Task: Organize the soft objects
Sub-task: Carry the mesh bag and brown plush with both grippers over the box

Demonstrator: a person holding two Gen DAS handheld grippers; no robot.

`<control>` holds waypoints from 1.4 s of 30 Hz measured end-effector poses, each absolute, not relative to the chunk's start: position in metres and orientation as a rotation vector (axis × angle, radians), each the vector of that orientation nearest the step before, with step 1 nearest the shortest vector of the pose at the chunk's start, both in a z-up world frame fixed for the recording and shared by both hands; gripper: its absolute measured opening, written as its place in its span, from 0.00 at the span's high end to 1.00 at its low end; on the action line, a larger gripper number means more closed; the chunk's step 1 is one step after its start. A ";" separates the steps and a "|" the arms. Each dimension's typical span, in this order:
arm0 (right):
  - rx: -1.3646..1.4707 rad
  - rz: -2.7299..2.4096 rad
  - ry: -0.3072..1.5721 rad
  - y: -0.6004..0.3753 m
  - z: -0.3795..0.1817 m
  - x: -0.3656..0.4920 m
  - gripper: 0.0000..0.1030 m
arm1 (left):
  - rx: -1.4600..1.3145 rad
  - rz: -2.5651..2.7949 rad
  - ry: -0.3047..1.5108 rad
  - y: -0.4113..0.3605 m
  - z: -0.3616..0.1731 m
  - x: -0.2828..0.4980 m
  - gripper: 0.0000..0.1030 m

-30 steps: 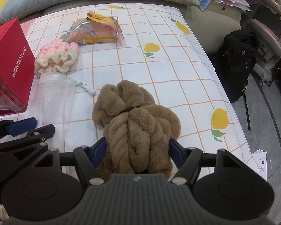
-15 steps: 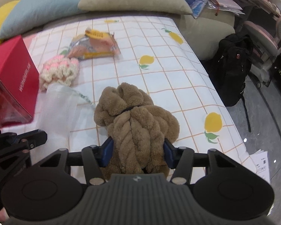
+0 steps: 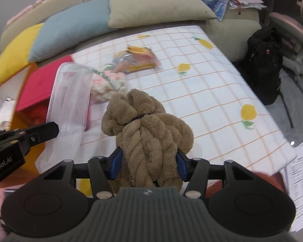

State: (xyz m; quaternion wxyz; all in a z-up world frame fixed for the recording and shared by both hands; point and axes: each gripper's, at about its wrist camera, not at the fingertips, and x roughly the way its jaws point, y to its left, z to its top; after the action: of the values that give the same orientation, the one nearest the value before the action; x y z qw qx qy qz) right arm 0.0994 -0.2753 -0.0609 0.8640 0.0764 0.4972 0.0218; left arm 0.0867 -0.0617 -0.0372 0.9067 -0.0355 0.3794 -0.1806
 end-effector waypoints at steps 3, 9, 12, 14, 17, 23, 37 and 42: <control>0.186 0.079 1.024 -0.265 -0.050 0.093 0.48 | -0.099 -0.361 0.757 -0.045 -0.026 0.077 1.00; 0.200 0.171 0.951 -0.239 -0.017 0.088 0.48 | -0.123 -0.304 0.686 -0.006 -0.004 0.059 1.00; 0.204 0.241 0.926 -0.220 -0.004 0.088 0.48 | -0.113 -0.242 0.661 0.013 0.005 0.052 1.00; 0.196 0.286 0.919 -0.205 0.001 0.090 0.48 | -0.111 -0.207 0.651 0.026 0.008 0.050 1.00; 0.187 0.362 0.918 -0.180 0.006 0.094 0.48 | -0.116 -0.158 0.658 0.046 0.013 0.051 1.00; 0.159 0.494 0.890 -0.130 0.020 0.104 0.48 | -0.055 -0.060 0.697 0.082 0.019 0.061 1.00; -0.040 0.605 0.890 -0.028 0.001 0.156 0.47 | 0.316 0.026 0.951 0.105 -0.038 0.112 1.00; -0.160 0.614 0.890 -0.007 -0.019 0.171 0.47 | 0.423 0.018 1.006 0.103 -0.061 0.123 0.99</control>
State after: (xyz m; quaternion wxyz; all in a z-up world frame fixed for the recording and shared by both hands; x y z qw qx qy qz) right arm 0.1710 -0.0066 -0.0190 0.8542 -0.0761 0.4233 0.2920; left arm 0.1232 0.1026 -0.0608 0.8547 0.2013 0.4784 0.0087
